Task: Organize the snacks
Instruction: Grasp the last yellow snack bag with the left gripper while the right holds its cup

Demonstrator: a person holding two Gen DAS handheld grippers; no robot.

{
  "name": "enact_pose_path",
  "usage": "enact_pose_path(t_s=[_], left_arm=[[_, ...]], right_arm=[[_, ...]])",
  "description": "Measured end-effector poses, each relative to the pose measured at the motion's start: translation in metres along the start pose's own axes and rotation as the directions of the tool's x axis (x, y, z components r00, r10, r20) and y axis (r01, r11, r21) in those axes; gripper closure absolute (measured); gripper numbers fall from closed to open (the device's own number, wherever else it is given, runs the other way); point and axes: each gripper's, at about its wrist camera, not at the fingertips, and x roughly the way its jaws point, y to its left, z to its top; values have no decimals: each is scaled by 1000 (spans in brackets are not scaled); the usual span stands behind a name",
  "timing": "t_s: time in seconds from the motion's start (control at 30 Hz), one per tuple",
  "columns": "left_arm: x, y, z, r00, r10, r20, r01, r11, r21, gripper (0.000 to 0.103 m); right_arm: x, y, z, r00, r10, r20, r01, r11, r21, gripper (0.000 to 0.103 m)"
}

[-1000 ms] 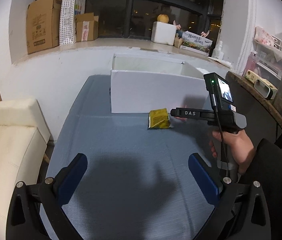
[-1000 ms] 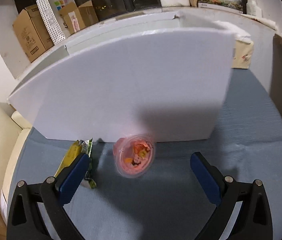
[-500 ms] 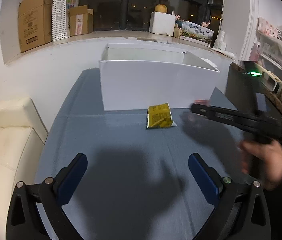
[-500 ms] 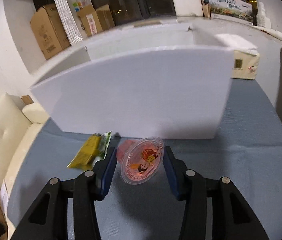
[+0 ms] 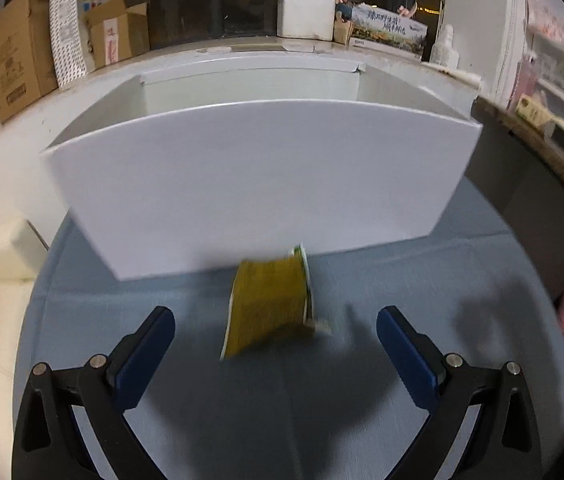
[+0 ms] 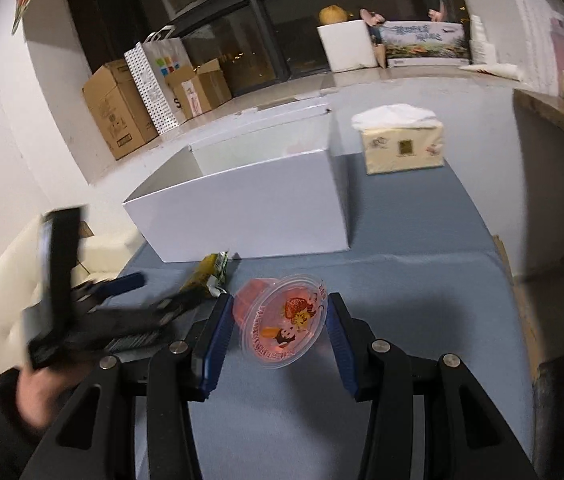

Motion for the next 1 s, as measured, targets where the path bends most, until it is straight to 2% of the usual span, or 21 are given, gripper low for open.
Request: enact_pose_path(t_s=[0.2, 0.27, 0.3, 0.43, 0.6, 0.73, 0.87, 1.0], left_arm=[[25, 2, 5, 999, -13, -45, 12, 999, -32, 1], [30, 2, 6, 998, -11, -55, 10, 1000, -21, 26], [36, 1, 5, 997, 7, -81, -8, 1000, -5, 52], [29, 4, 4, 998, -22, -63, 21, 1000, -19, 57], [0, 7, -4, 998, -57, -6, 57, 998, -10, 57], [-47, 9, -14, 993, -85, 78, 84, 996, 11, 57], [-100, 22, -14, 979, -119, 164, 121, 993, -2, 57], [-131, 28, -7, 967, -126, 220, 130, 992, -4, 57]], right_arm=[[-7, -15, -7, 1000, -1, 3, 1, 999, 32, 52], [-7, -18, -8, 1000, 1, 4, -2, 999, 40, 52], [-8, -19, -9, 1000, 2, 3, -2, 999, 39, 52], [-8, -18, -11, 1000, 11, 5, -11, 999, 39, 52], [-8, -15, -13, 1000, 20, 6, -20, 999, 35, 52], [-9, -8, -12, 999, 34, 12, -35, 999, 30, 52], [-6, 5, -6, 998, 54, 20, -55, 998, 9, 52], [-3, 19, 6, 997, 73, 37, -73, 997, -15, 52]])
